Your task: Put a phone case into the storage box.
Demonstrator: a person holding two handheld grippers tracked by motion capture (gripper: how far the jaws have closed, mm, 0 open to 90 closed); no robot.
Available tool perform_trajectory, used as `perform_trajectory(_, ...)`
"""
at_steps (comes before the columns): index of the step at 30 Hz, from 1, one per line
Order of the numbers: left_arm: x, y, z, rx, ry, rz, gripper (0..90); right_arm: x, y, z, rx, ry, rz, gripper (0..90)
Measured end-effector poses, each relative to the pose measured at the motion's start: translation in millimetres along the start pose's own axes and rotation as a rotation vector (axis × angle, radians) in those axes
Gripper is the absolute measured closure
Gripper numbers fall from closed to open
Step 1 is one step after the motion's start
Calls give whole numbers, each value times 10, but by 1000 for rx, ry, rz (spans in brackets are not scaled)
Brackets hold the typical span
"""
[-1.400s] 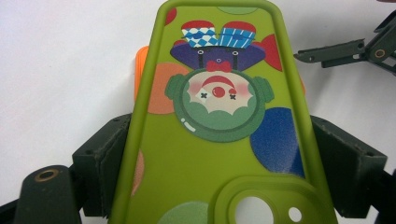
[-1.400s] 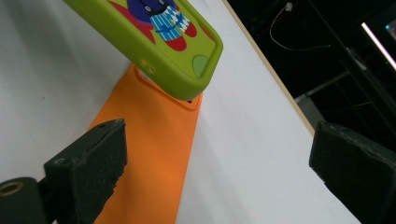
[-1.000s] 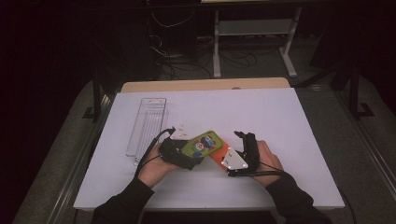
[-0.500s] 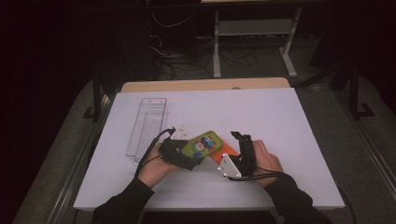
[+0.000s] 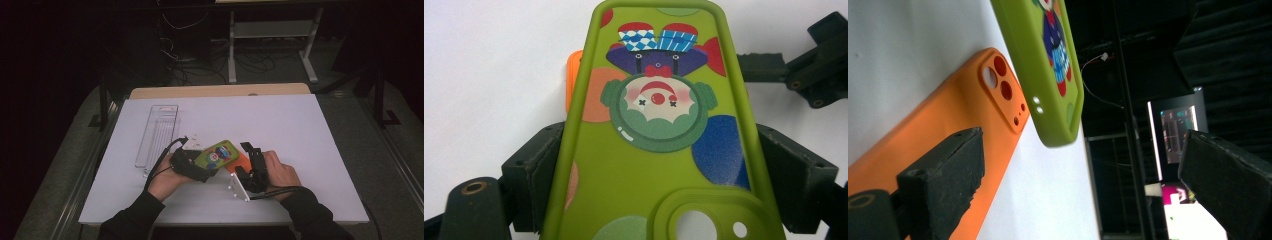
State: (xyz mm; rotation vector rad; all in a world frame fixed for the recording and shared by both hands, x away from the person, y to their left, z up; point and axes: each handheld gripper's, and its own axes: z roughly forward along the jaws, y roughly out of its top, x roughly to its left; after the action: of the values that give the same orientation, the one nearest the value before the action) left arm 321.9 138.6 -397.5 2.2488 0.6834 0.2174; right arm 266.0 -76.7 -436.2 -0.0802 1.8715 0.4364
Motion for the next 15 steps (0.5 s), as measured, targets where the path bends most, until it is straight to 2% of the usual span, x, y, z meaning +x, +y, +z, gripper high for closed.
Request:
perform_trajectory(1, 3, 2, -2, 2, 0, 7, 148, 18, 14, -4, 5, -4, -3, 41)
perform_trajectory(2, 8, 5, -8, 10, 2, 18, 149, 12, 26, -1, -6, -22, -37, 43)
perform_trajectory(8, -4, 7, -3, 5, -12, 29, 149, 65, 81, -3, -27, -33, -74, 56)
perform_trajectory(10, -16, 8, -1, 4, -11, 33, 149, 99, 127, 1, -45, -65, -106, 83)
perform_trajectory(11, -21, 9, 0, 4, -15, 34, 149, 99, 127, 1, -45, -65, -106, 83)
perform_trajectory(12, -23, 10, 2, 4, -16, 39, 149, 123, 157, 0, -58, -93, -107, 99)
perform_trajectory(15, -33, 12, 4, 1, -19, 39, 148, 131, 184, -15, -69, -119, -125, 128)
